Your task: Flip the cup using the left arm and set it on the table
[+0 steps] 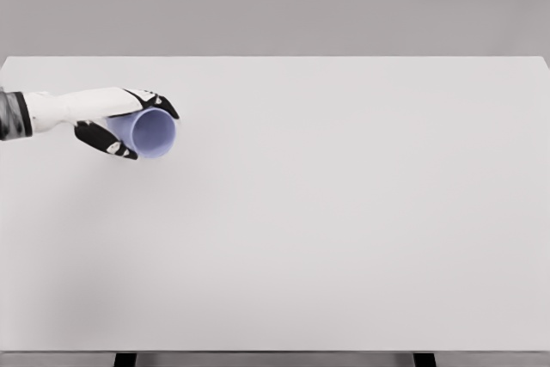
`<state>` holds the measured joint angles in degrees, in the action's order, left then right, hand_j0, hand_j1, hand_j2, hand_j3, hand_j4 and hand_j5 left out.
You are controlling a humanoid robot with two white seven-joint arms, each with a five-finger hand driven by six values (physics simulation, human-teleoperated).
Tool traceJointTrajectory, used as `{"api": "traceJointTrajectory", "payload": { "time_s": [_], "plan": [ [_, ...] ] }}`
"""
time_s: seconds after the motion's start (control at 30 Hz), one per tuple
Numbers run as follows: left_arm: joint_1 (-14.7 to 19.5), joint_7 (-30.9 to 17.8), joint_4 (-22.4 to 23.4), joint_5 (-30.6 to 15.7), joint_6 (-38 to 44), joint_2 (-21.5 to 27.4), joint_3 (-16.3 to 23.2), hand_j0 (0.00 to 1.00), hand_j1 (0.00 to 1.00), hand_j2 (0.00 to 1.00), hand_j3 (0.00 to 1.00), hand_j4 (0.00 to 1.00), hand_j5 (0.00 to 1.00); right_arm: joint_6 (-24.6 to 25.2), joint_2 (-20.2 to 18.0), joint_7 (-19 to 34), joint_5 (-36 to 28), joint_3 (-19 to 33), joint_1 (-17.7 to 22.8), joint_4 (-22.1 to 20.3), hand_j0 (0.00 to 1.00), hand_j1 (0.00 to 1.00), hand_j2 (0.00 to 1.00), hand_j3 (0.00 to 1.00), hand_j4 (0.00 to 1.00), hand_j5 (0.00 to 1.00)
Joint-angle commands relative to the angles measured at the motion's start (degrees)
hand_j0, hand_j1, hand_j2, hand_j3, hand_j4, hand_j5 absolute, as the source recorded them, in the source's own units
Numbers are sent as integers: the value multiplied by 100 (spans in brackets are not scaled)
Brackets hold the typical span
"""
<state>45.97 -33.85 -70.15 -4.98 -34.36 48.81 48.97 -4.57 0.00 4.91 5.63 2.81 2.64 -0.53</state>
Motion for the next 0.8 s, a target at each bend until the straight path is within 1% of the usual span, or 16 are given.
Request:
{"api": "traceJointTrajectory", "payload": {
  "time_s": [0.0,0.07,0.1,0.2,0.23,0.3,0.33,0.4,0.5,0.53,0.57,0.73,0.77],
  "plan": [
    [0,-115,352,-767,-64,-46,-1,36,36,36,36,36,36,0,0,1,0,0,0,0,100,100,100,100,100,100],
    [-26,-115,819,-1365,-64,-301,25,38,38,38,38,38,38,0,0,1,0,0,0,0,100,100,100,100,100,100],
    [-26,-115,872,-1620,-64,-372,95,38,38,38,38,38,38,0,0,1,0,0,0,0,100,100,100,100,100,100],
    [-44,-115,951,-2376,-64,-433,113,38,38,38,38,38,38,0,0,1,0,0,0,0,100,100,100,100,100,100],
    [-62,-115,977,-2517,-64,-547,104,38,38,38,38,38,38,0,0,1,0,0,0,0,100,100,100,100,100,100],
    [-70,-115,1047,-2552,-64,-618,104,38,38,38,38,38,38,0,0,1,0,0,0,0,100,100,100,100,100,100],
    [-88,-115,1126,-2639,-64,-758,96,38,38,38,38,38,38,0,0,1,0,0,0,0,100,100,100,100,100,100],
    [-149,-115,1329,-2992,-64,-908,95,38,38,38,38,38,38,0,0,1,0,0,0,0,100,100,100,100,100,100],
    [-149,-115,1381,-3062,-64,-1004,87,38,38,38,38,38,38,0,0,1,0,0,0,0,100,100,100,100,100,100],
    [-158,-115,1425,-3246,-64,-1066,95,38,38,38,38,38,38,0,0,1,0,0,0,0,100,100,100,100,100,100],
    [-149,-115,1478,-3326,-64,-1101,95,38,38,38,38,38,38,0,0,1,0,0,0,0,100,100,100,100,100,100],
    [-149,-115,1698,-3352,-64,-1259,52,38,38,38,38,38,38,0,0,1,0,0,0,0,100,100,100,100,100,100],
    [-149,-115,1785,-3440,-64,-1295,52,38,38,38,38,38,38,0,0,1,0,0,0,0,100,100,100,100,100,100]
  ]
}}
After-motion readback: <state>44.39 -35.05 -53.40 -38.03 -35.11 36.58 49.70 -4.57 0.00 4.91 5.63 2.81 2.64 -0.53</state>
